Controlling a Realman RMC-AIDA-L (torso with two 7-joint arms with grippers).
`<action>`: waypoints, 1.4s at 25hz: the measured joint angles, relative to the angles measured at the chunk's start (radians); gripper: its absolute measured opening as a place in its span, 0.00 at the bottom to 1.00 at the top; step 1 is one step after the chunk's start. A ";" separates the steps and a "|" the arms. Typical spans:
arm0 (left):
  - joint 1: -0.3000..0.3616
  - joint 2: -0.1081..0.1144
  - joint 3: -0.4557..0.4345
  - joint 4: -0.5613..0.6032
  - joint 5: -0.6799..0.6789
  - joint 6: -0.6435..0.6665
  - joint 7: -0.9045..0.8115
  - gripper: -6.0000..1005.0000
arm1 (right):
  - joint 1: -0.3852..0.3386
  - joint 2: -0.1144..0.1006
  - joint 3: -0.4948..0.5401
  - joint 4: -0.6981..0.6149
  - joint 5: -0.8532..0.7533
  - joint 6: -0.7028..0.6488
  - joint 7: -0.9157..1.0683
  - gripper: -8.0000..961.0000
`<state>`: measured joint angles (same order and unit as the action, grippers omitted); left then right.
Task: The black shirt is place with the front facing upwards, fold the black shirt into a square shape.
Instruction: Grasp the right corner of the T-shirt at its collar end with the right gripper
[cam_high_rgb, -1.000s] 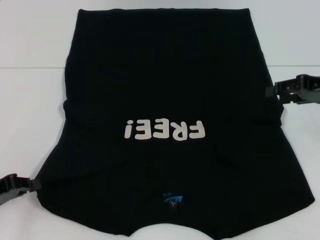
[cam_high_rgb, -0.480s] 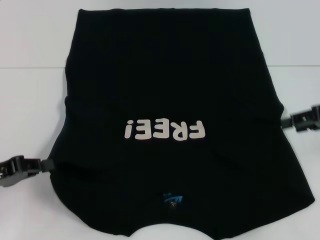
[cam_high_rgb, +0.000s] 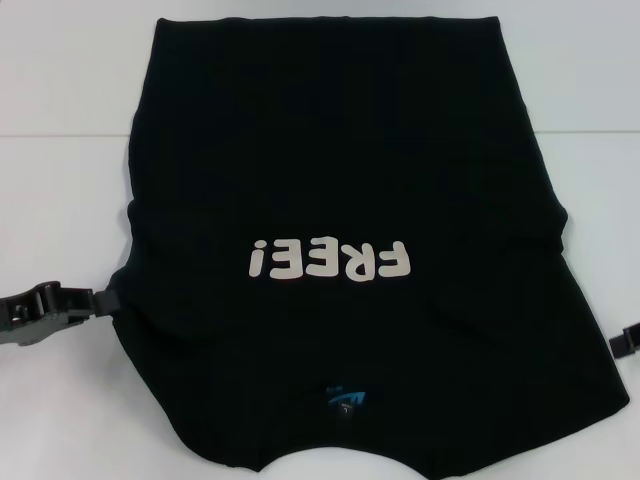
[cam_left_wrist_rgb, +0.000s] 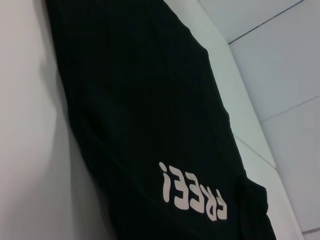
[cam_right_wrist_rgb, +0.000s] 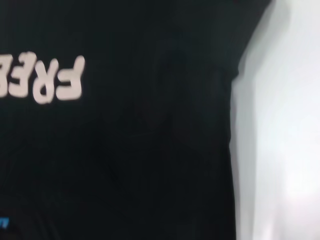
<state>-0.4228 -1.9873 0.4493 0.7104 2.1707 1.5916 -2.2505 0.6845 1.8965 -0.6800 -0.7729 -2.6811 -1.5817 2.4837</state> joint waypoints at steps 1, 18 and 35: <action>-0.001 0.001 0.000 -0.002 0.000 -0.002 0.000 0.01 | -0.005 0.003 -0.004 0.000 0.000 -0.002 -0.004 0.64; -0.008 0.004 0.000 -0.014 -0.002 -0.034 -0.009 0.01 | -0.028 0.042 -0.006 0.007 -0.003 -0.009 -0.032 0.64; -0.006 0.001 0.000 -0.014 -0.002 -0.041 -0.011 0.01 | -0.038 0.055 -0.004 0.009 -0.004 -0.002 -0.029 0.60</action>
<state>-0.4289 -1.9867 0.4494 0.6965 2.1690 1.5504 -2.2614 0.6464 1.9513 -0.6838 -0.7637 -2.6856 -1.5836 2.4550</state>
